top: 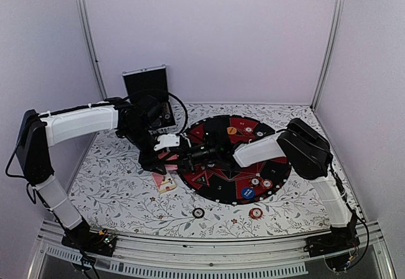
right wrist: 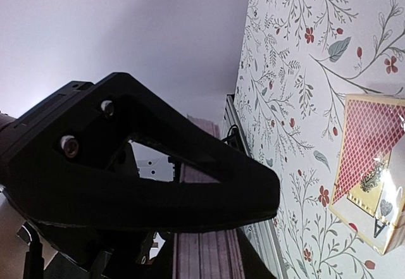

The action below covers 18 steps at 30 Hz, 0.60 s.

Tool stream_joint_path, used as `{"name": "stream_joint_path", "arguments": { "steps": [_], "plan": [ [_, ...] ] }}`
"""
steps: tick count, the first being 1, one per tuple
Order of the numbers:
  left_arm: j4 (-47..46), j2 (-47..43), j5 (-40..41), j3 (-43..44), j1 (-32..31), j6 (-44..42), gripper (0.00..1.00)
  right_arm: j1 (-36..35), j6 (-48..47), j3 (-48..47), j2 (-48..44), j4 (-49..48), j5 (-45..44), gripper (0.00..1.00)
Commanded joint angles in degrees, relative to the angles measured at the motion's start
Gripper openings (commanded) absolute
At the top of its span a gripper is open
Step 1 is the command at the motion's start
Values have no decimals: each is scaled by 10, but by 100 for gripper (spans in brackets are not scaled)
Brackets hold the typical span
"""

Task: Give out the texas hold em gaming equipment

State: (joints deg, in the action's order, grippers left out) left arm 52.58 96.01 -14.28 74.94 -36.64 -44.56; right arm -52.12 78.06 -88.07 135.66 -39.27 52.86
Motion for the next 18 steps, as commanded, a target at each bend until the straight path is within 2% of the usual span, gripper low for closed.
{"name": "stream_joint_path", "arguments": {
  "steps": [1, 5, 18],
  "plan": [
    [13, -28, -12, 11, -7, -12, 57, -1, -33, -5, -13, 70, -4, 28],
    [18, -27, -14, 17, -8, -12, 50, 0, -35, -3, -11, 74, -6, 34],
    [13, -40, -26, 32, -8, 7, 31, 4, -58, 2, -20, 120, -28, 32]
  ]
}}
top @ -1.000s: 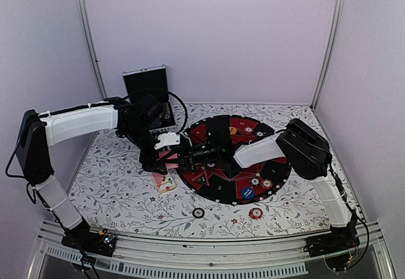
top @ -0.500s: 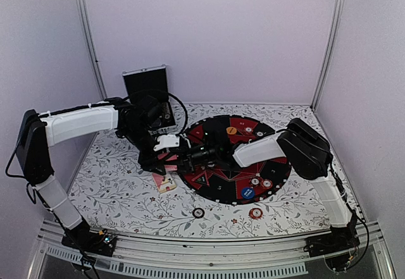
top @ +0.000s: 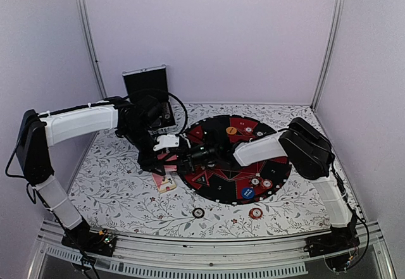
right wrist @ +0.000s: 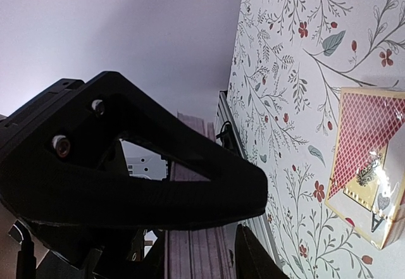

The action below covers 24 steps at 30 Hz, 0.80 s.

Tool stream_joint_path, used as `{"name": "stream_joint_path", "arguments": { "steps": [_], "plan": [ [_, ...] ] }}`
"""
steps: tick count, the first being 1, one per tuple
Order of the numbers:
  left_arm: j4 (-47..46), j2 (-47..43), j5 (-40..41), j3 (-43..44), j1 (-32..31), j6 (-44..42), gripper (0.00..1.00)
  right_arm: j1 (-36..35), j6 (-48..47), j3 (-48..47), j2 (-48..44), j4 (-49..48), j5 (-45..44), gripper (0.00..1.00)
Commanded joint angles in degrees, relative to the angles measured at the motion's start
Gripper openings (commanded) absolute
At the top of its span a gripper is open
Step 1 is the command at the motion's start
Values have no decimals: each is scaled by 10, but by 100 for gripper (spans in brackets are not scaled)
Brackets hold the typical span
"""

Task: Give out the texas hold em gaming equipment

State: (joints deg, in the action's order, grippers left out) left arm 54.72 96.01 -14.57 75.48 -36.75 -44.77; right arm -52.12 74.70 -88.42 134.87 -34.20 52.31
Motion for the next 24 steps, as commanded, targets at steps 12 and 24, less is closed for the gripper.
{"name": "stream_joint_path", "arguments": {
  "steps": [12, 24],
  "plan": [
    [-34, -53, -35, 23, -7, 34, 26, 5, -45, -5, -28, 70, -14, 27],
    [-47, -88, -55, -8, -8, 25, 60, 4, -33, -2, -43, -2, 26, 0]
  ]
}}
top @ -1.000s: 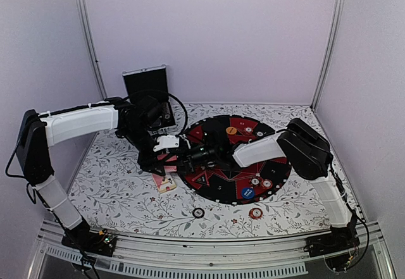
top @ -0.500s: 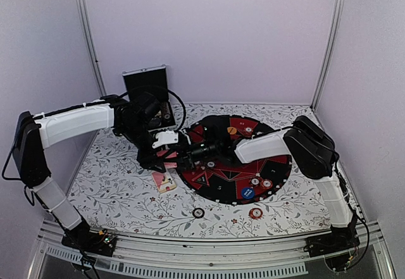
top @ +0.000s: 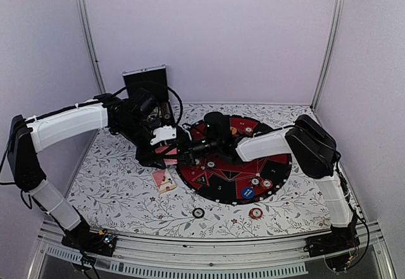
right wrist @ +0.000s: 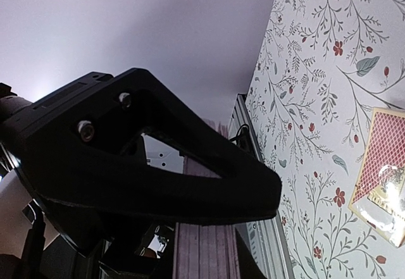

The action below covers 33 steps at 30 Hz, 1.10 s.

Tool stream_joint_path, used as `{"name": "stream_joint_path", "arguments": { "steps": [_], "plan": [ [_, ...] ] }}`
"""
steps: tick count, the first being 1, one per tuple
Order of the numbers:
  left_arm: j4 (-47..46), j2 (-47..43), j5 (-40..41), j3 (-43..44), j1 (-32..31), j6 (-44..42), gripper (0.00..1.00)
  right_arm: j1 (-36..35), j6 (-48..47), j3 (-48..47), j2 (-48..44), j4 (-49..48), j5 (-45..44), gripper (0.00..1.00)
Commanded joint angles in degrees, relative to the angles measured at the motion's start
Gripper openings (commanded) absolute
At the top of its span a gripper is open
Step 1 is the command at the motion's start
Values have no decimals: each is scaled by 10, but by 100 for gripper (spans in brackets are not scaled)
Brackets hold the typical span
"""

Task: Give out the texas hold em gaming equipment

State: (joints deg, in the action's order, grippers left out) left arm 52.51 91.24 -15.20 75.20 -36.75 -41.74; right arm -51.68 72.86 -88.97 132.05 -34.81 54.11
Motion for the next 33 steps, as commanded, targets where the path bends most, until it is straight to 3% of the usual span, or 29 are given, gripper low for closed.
{"name": "stream_joint_path", "arguments": {
  "steps": [1, 9, 12, 13, 19, 28, 33],
  "plan": [
    [-23, -42, -51, -7, -8, -10, 61, 0, -16, 4, -15, 2, 10, 0],
    [-15, -50, -62, -17, -10, -34, 76, 0, -20, 6, -15, 4, 28, 0],
    [-8, -51, -65, -21, -10, -47, 93, -1, -21, 7, -13, 6, 34, 0],
    [-7, -51, -66, -22, -10, -50, 94, -1, -22, 7, -12, 7, 36, 0],
    [3, -39, -67, -28, -11, -48, 93, -1, -24, 4, -13, 7, 37, 0],
    [-20, -10, -34, -28, -11, -17, 100, -4, -27, 1, -17, 5, 36, 0],
    [-22, -6, -37, -24, -11, -17, 89, -4, -24, 3, -15, 4, 35, 0]
  ]
}}
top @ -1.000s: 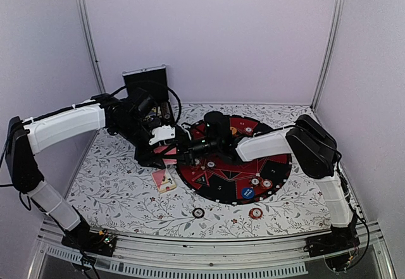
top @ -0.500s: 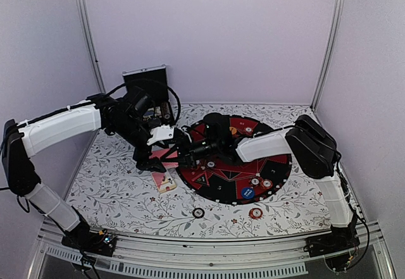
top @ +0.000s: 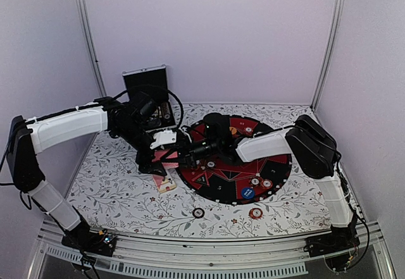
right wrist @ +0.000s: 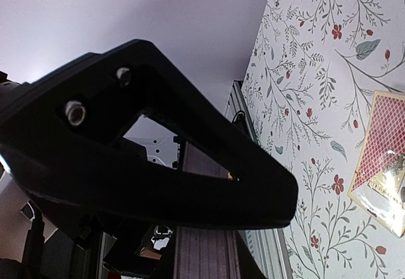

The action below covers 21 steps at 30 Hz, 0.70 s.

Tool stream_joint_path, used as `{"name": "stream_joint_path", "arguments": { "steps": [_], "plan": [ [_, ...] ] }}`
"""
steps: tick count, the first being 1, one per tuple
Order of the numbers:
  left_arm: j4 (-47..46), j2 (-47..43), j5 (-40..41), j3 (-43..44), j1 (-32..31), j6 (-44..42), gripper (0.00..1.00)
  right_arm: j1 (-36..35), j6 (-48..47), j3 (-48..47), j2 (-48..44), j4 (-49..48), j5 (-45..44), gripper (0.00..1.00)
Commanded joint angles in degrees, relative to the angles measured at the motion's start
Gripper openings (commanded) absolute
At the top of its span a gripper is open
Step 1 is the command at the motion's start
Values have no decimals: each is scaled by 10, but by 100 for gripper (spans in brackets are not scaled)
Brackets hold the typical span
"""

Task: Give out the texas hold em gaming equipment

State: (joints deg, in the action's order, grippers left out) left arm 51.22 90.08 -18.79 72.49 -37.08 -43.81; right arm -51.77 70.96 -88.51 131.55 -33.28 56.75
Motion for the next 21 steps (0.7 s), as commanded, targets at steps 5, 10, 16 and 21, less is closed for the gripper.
{"name": "stream_joint_path", "arguments": {
  "steps": [5, 10, 16, 21],
  "plan": [
    [-7, -8, -4, 6, -7, -2, 75, -3, -1, 1, -4, -1, 1, 0],
    [-8, -17, -8, 6, -8, -8, 68, -2, -1, 5, 0, 17, -14, 9],
    [-7, -20, -12, 7, -8, -12, 59, 4, -20, 16, -6, 63, -39, 30],
    [-3, -17, -13, 6, -8, -12, 56, 9, -15, 18, -14, 65, -51, 39]
  ]
}}
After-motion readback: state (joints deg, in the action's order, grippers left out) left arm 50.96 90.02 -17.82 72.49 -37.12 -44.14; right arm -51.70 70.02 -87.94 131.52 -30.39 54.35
